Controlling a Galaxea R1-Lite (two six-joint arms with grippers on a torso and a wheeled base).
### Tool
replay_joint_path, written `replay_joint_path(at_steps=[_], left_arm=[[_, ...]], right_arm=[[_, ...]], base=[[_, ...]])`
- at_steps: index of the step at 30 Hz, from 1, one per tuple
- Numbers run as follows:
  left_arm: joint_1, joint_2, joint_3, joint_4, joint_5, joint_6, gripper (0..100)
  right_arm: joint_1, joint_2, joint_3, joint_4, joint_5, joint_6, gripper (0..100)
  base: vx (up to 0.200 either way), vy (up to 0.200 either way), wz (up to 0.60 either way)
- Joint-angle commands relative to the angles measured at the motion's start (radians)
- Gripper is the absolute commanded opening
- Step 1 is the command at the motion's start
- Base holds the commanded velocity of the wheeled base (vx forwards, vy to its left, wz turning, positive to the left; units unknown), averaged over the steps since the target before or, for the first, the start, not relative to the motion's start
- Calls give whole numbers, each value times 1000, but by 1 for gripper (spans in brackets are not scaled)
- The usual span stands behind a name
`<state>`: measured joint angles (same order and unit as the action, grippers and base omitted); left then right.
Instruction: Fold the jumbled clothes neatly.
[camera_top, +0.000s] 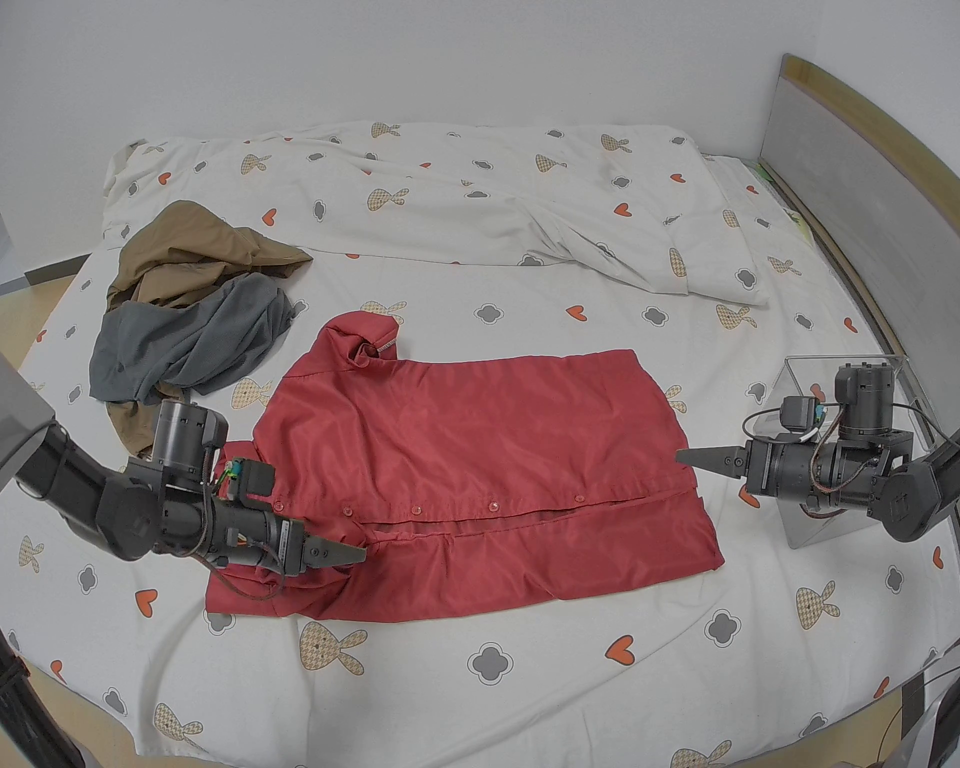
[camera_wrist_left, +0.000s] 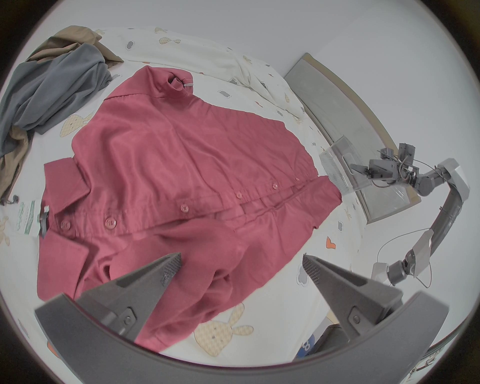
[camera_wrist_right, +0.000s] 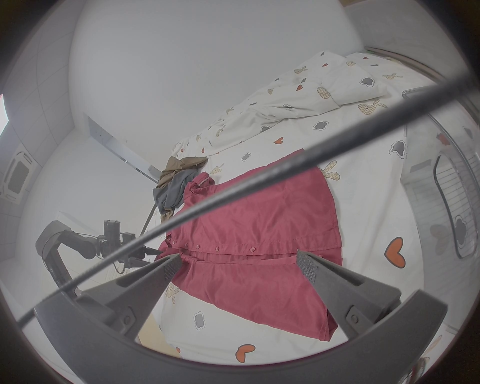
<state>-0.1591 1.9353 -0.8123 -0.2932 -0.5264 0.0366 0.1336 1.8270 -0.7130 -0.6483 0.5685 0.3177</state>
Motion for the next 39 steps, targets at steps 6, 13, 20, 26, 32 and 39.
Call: replay_joint_path(at_steps=[6,13,20,26,32,39], left_arm=[[-28,-68,208,-127,-6,0,100],[-26,60,214,-231,-7,0,100],[-25,172,188,-294,-6,-1,100],[-22,111,194,-291,0,-7,100],[-28,-67,185,-279,0,-49,100],[-37,-118,113,-169,-3,-67,100]], right_arm=[[17,5,3,-1,1,0,100],[20,3,3,-1,1,0,100],[27,-8,10,-1,1,0,100],[27,-28,12,-1,1,0,100],[27,-38,17,-1,1,0,100],[29,-37,17,-1,1,0,100]], base=[[0,0,0],[0,0,0],[0,0,0],[0,0,0],[0,0,0],[0,0,0]])
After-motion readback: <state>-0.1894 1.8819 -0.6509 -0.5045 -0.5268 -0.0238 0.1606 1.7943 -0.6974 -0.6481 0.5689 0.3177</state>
